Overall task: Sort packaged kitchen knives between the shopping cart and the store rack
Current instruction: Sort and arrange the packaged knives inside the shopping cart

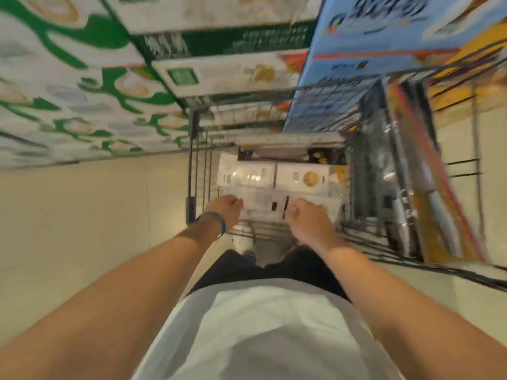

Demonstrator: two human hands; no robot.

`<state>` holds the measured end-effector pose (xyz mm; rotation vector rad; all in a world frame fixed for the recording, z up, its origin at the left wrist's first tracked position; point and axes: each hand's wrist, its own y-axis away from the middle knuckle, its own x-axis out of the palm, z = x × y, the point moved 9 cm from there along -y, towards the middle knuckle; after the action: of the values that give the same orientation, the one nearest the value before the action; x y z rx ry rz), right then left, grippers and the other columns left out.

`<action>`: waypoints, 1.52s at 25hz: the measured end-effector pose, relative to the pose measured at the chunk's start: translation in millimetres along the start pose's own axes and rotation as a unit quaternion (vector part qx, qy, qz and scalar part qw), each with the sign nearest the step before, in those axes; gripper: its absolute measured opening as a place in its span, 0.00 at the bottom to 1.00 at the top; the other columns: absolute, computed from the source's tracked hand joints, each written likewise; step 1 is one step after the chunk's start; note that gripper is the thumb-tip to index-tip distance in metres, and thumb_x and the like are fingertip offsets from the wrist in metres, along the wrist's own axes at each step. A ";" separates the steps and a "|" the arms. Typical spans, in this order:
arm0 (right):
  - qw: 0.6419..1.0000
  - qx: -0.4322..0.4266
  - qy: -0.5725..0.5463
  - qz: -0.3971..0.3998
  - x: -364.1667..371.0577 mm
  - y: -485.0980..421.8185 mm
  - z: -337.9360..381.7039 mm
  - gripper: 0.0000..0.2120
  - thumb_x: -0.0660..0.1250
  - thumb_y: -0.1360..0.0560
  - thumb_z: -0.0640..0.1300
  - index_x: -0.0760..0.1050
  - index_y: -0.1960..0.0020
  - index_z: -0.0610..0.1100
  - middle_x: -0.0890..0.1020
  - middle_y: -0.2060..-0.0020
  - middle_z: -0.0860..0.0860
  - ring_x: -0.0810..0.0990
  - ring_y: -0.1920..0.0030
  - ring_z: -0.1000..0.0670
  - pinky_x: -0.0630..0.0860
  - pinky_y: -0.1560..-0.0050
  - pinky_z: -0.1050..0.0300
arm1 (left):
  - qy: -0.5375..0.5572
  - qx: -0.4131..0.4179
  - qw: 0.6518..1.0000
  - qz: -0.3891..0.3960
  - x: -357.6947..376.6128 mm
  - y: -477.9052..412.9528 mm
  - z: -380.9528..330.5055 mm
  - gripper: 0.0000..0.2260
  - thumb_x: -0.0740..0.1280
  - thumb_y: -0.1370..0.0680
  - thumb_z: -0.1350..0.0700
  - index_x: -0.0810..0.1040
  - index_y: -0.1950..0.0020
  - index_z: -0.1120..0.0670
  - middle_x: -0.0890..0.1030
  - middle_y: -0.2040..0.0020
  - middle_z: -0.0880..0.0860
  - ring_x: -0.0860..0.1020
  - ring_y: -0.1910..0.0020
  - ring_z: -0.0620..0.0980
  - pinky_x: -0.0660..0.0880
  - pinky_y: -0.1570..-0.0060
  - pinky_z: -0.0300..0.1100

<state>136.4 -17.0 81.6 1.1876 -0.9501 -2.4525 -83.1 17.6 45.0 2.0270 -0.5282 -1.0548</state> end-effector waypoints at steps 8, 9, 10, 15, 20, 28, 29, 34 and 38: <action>0.962 0.204 0.088 0.161 86.9 -83.7 -105.0 0.30 0.63 0.19 0.56 0.64 0.21 0.46 0.72 0.26 0.40 0.73 0.30 0.38 0.70 0.39 0.50 | -0.022 -0.092 0.995 0.025 45.2 -111.6 53.9 0.24 0.65 0.21 0.48 0.65 0.26 0.50 0.74 0.34 0.57 0.77 0.44 0.57 0.76 0.49 0.47; 0.964 0.205 0.069 0.157 93.0 -99.5 -102.2 0.30 0.63 0.19 0.57 0.63 0.21 0.47 0.70 0.25 0.41 0.72 0.29 0.38 0.70 0.35 0.49 | -0.088 -0.083 0.993 0.001 44.5 -128.0 52.3 0.26 0.66 0.22 0.49 0.64 0.26 0.51 0.71 0.32 0.57 0.75 0.39 0.58 0.76 0.44 0.51; 0.965 0.211 0.052 0.149 96.9 -112.1 -98.5 0.30 0.62 0.19 0.59 0.64 0.21 0.47 0.70 0.25 0.42 0.72 0.29 0.38 0.70 0.33 0.48 | -0.141 -0.060 0.988 -0.015 44.4 -138.6 47.1 0.26 0.68 0.23 0.50 0.64 0.27 0.52 0.69 0.31 0.56 0.73 0.36 0.58 0.75 0.40 0.52; 0.828 0.404 -0.352 0.165 153.6 -124.9 -94.8 0.32 0.57 0.22 0.71 0.75 0.37 0.45 0.83 0.43 0.38 0.86 0.49 0.40 0.83 0.54 0.50 | -0.142 0.012 0.989 -0.042 41.7 -163.3 34.6 0.28 0.76 0.29 0.48 0.67 0.35 0.52 0.75 0.52 0.51 0.77 0.53 0.54 0.74 0.58 0.45; 0.583 0.478 -0.656 0.040 157.4 -105.8 -86.5 0.16 0.65 0.18 0.48 0.73 0.37 0.39 0.82 0.44 0.31 0.87 0.62 0.36 0.85 0.65 0.47 | -0.262 0.107 0.955 0.084 55.3 -140.9 16.2 0.22 0.62 0.23 0.34 0.83 0.43 0.49 0.76 0.60 0.47 0.73 0.64 0.46 0.68 0.66 0.38; 0.605 0.422 -0.674 0.049 113.0 -40.7 -56.7 0.12 0.68 0.20 0.39 0.76 0.39 0.35 0.86 0.52 0.33 0.89 0.54 0.40 0.85 0.65 0.57 | -0.017 0.050 0.992 0.112 -1.4 -62.4 13.4 0.33 0.54 0.33 0.21 0.82 0.51 0.45 0.80 0.39 0.53 0.75 0.49 0.50 0.69 0.47 0.44; 0.613 0.399 -0.681 0.045 104.0 -36.3 -47.5 0.14 0.70 0.22 0.40 0.76 0.39 0.36 0.86 0.51 0.35 0.89 0.54 0.42 0.84 0.65 0.57 | -0.002 0.048 0.993 0.107 -10.8 -54.9 10.8 0.31 0.54 0.27 0.25 0.81 0.47 0.47 0.80 0.39 0.54 0.76 0.48 0.51 0.70 0.46 0.44; 0.616 0.303 -0.720 0.105 79.5 -2.9 3.4 0.05 0.70 0.23 0.38 0.77 0.48 0.39 0.85 0.60 0.45 0.83 0.67 0.51 0.80 0.69 0.59 | 0.069 -0.005 0.987 0.148 -61.3 -7.7 5.4 0.25 0.67 0.26 0.34 0.81 0.45 0.54 0.83 0.50 0.52 0.81 0.59 0.46 0.79 0.59 0.40; 0.692 0.131 -0.676 0.217 53.9 34.4 66.0 0.06 0.69 0.25 0.39 0.83 0.58 0.44 0.84 0.61 0.48 0.84 0.59 0.51 0.81 0.52 0.55 | 0.079 0.009 0.988 0.135 -91.5 43.5 -3.6 0.28 0.64 0.29 0.28 0.78 0.41 0.48 0.83 0.51 0.48 0.82 0.53 0.48 0.81 0.59 0.37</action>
<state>49.4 -39.5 101.4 -1.0742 -1.6100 -2.4822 -132.8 52.2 126.3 1.9678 -0.7060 -0.7230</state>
